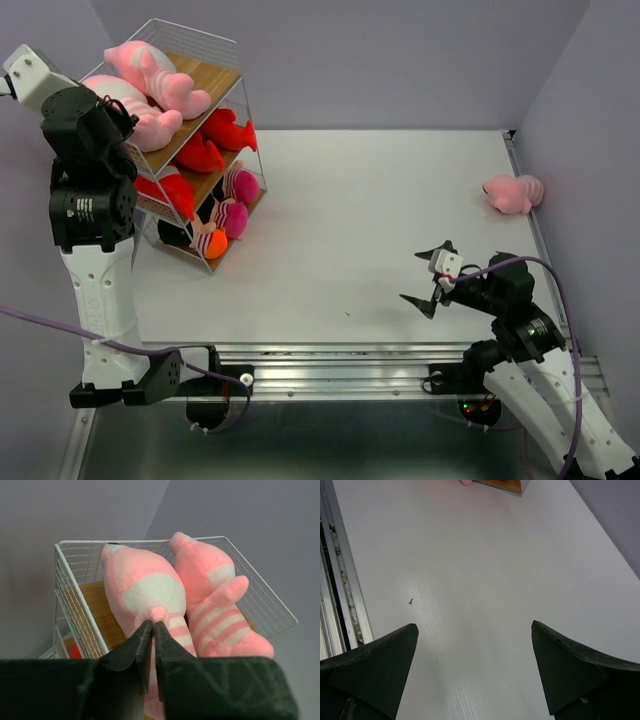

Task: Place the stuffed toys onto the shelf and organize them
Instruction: Grab a stuffed toy with the right arm

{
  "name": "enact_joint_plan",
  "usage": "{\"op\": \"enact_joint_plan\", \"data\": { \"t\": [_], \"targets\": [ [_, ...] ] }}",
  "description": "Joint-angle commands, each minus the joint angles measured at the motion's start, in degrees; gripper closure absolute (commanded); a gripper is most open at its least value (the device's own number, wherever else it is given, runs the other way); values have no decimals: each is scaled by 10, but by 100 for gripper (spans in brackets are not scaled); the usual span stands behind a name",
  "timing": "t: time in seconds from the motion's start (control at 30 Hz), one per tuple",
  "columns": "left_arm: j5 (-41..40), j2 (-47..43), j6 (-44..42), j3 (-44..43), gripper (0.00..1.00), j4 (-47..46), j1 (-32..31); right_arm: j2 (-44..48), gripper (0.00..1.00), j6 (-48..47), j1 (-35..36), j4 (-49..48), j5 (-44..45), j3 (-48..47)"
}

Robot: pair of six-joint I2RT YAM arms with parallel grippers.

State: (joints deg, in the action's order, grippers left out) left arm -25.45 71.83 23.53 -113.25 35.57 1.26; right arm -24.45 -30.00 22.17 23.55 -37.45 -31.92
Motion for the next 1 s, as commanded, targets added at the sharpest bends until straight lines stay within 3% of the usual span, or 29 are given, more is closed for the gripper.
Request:
{"op": "enact_joint_plan", "data": {
  "t": [0.0, 0.17, 0.57, 0.6, 0.77, 0.87, 0.97],
  "targets": [
    [-4, -9, -14, -9, 76, -26, 4, 0, 0, -4, -3, -24, 4, 0],
    [-27, -31, -15, -7, 46, -31, 4, 0, 0, -4, -3, -25, 5, 1],
    [7, -96, -38, 0, 10, -64, 4, -3, 0, -3, -8, -25, 10, -2],
    [29, -104, -41, 4, 4, -74, 3, -4, 0, -1, -8, -25, 13, -2],
    [184, -169, -52, 79, 1, -120, 3, -29, 0, 42, -13, -24, 46, -22],
    [402, -194, -38, 136, 1, -165, 3, -80, 0, 77, -13, -11, 91, -54],
    [520, -221, -17, 195, 1, -199, -9, -148, 0, 96, -13, 28, 140, -118]
  ]
}}
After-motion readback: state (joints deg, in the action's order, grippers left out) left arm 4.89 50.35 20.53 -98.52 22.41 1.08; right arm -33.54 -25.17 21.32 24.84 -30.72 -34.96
